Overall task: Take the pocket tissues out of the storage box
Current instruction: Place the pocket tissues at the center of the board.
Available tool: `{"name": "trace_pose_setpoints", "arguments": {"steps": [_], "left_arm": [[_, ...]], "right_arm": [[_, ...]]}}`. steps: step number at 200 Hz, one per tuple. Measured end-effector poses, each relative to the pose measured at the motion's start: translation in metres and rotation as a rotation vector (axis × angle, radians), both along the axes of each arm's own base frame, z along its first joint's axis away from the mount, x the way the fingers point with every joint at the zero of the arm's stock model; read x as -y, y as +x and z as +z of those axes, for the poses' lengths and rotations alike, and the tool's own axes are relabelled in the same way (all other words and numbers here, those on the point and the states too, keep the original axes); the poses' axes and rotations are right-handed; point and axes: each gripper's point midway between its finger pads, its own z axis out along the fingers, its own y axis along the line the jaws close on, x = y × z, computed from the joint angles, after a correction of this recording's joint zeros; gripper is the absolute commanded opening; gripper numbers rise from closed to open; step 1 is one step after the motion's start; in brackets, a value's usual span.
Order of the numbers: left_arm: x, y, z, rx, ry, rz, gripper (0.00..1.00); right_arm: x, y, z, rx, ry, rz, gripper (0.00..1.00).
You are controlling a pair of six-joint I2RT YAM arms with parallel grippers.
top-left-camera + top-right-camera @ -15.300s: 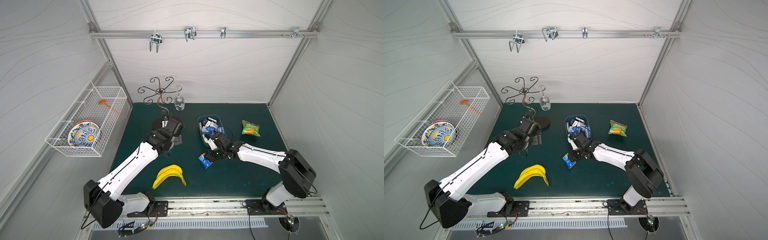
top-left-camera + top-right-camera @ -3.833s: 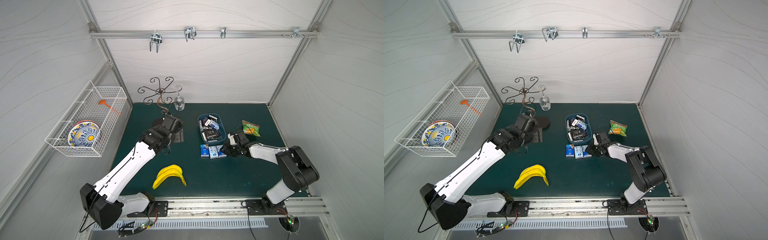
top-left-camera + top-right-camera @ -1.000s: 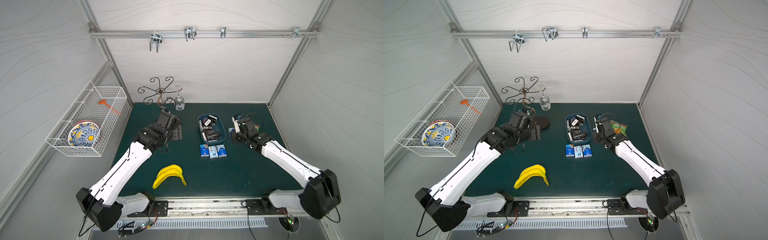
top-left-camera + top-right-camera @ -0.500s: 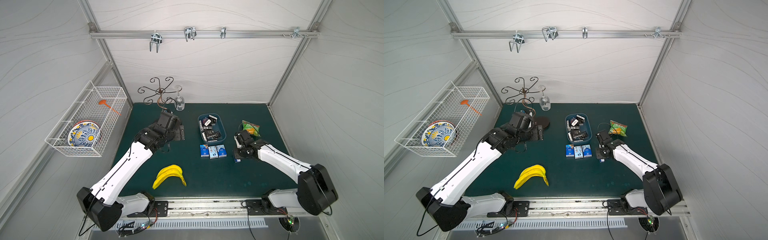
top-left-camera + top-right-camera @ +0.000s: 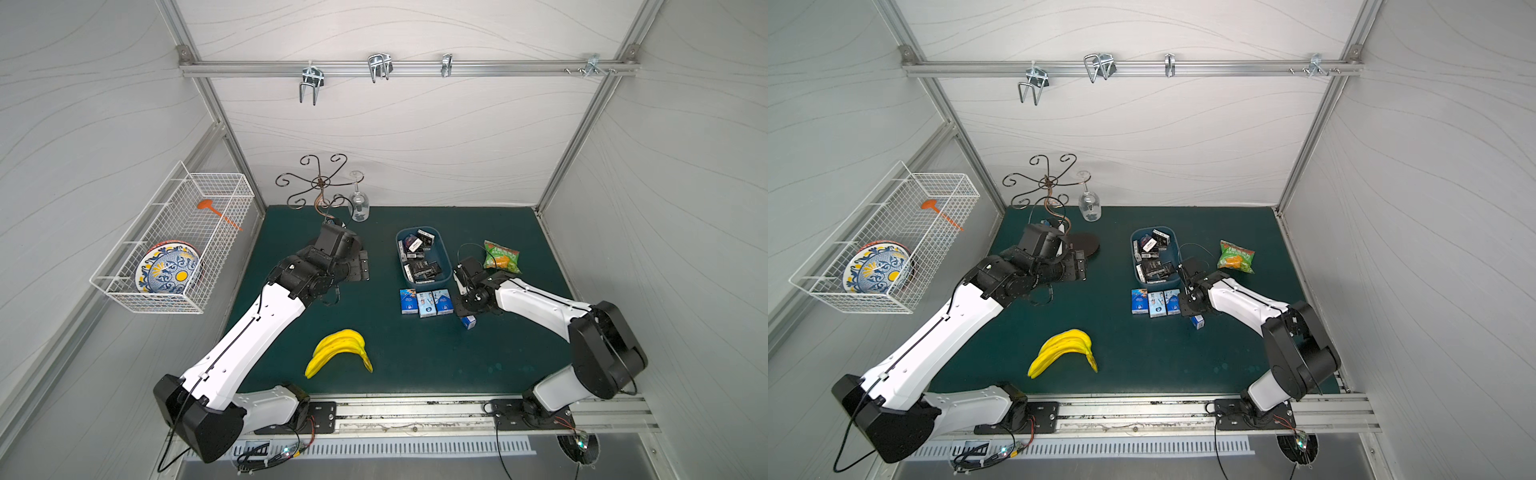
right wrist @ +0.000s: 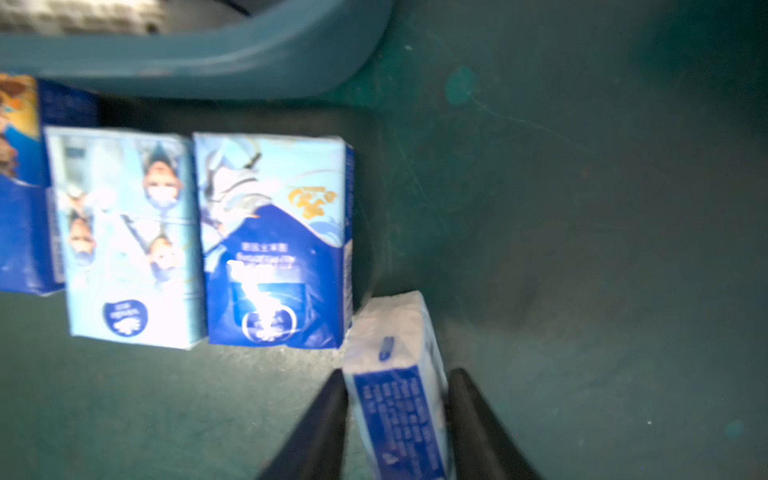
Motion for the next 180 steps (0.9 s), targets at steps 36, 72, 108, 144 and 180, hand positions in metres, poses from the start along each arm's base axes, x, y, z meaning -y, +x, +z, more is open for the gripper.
{"name": "trace_pose_setpoints", "arguments": {"steps": [36,72,108,144,180], "left_arm": [[0.000,0.000,-0.001,-0.002,0.002,0.000,0.87],[0.001,0.002,-0.004,-0.011,0.010,-0.001,0.87],[0.001,0.003,-0.004,-0.015,0.018,-0.003,0.87],[0.001,0.004,-0.001,-0.010,0.017,-0.003,0.87],[0.002,0.004,-0.001,-0.014,0.020,-0.004,0.87]], "right_arm": [[0.007,0.007,0.007,0.011,0.036,-0.033,0.22],[0.021,0.021,0.018,0.005,0.209,-0.118,0.23],[0.024,0.032,0.016,-0.062,0.377,-0.148,0.27],[0.032,0.035,-0.004,-0.147,0.434,-0.195,0.31],[0.043,0.038,-0.010,-0.152,0.416,-0.231,0.47]]}}
